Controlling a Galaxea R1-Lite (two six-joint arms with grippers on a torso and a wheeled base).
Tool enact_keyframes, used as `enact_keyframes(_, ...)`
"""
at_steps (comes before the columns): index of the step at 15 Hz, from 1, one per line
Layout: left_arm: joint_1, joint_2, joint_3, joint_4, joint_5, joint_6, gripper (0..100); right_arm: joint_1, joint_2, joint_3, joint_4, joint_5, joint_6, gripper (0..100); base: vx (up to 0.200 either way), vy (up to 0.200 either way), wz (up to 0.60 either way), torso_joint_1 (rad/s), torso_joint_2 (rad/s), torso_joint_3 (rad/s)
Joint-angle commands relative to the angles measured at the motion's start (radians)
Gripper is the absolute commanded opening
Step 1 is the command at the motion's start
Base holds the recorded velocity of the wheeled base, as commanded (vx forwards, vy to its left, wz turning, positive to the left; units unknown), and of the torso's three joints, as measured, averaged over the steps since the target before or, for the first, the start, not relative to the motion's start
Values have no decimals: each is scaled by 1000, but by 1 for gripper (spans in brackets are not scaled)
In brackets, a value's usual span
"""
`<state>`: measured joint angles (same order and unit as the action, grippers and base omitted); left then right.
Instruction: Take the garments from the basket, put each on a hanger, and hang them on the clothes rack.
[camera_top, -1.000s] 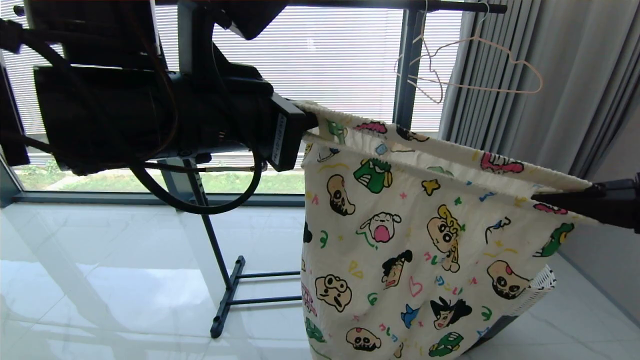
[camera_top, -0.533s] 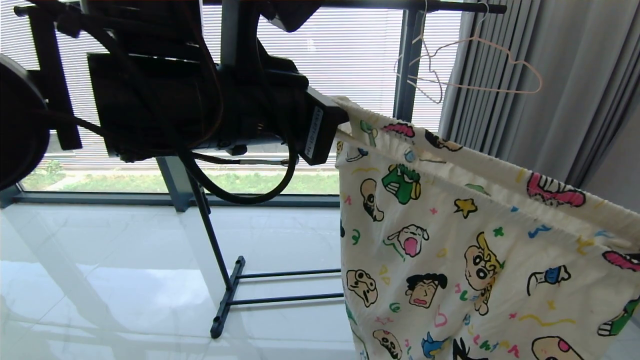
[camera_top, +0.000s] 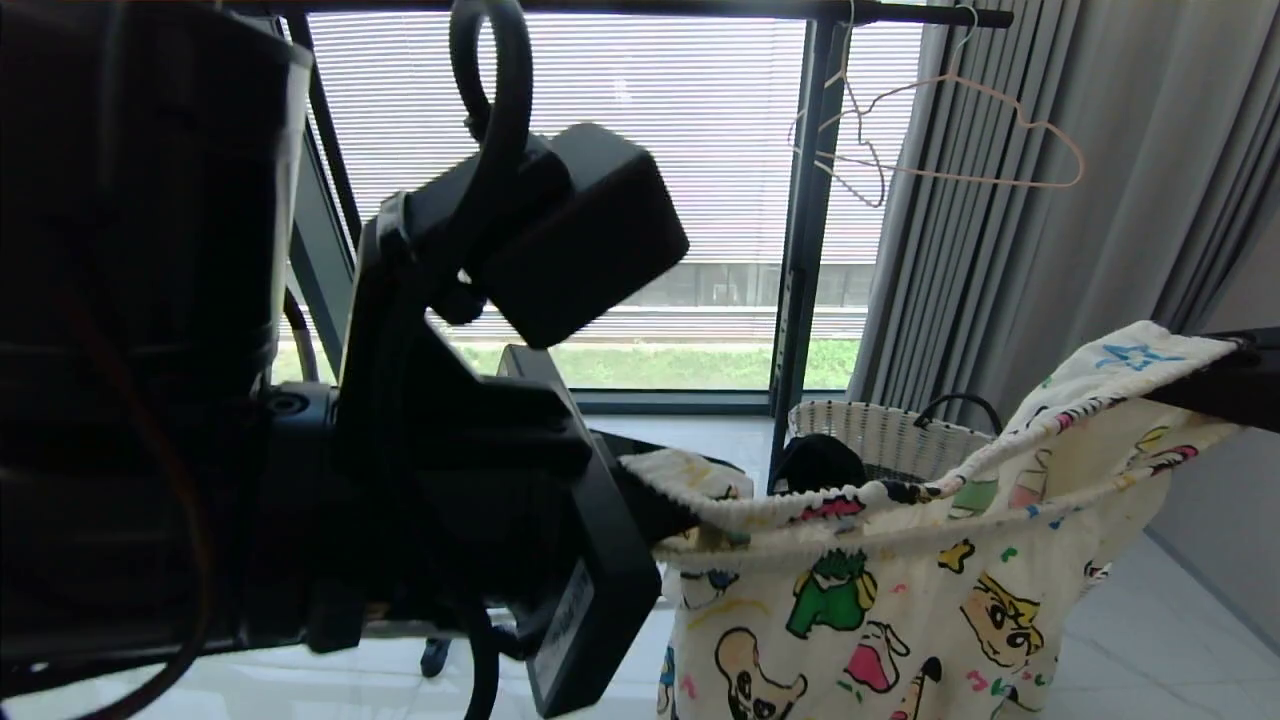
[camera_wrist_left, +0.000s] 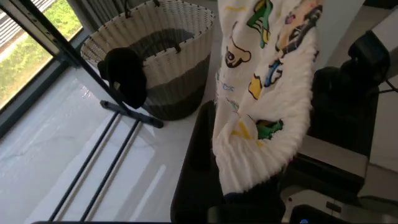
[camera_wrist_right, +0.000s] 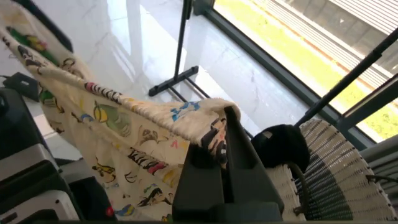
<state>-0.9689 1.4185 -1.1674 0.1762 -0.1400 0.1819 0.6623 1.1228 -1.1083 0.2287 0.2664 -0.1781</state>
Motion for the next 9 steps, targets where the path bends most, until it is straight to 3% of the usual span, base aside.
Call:
enact_keyframes(1, -136, -104, 127, 2, 43, -27, 0, -4, 100, -47, -20, 2, 0, 0, 0, 0, 0, 0, 0, 0)
enact_keyframes(6, -142, -101, 127, -4, 82, -41, 0, -6, 101, -59, -12, 1, -1, 0, 0, 0, 0, 0, 0, 0)
enact_keyframes(7, -47, -72, 71, -14, 97, -38, 0, -6, 72, -58, 15, 1, 0, 0, 0, 0, 0, 0, 0, 0)
enact_keyframes(9, 56, -24, -40, -15, 96, -39, 0, -6, 29, -58, 87, 2, 0, 0, 0, 0, 0, 0, 0, 0)
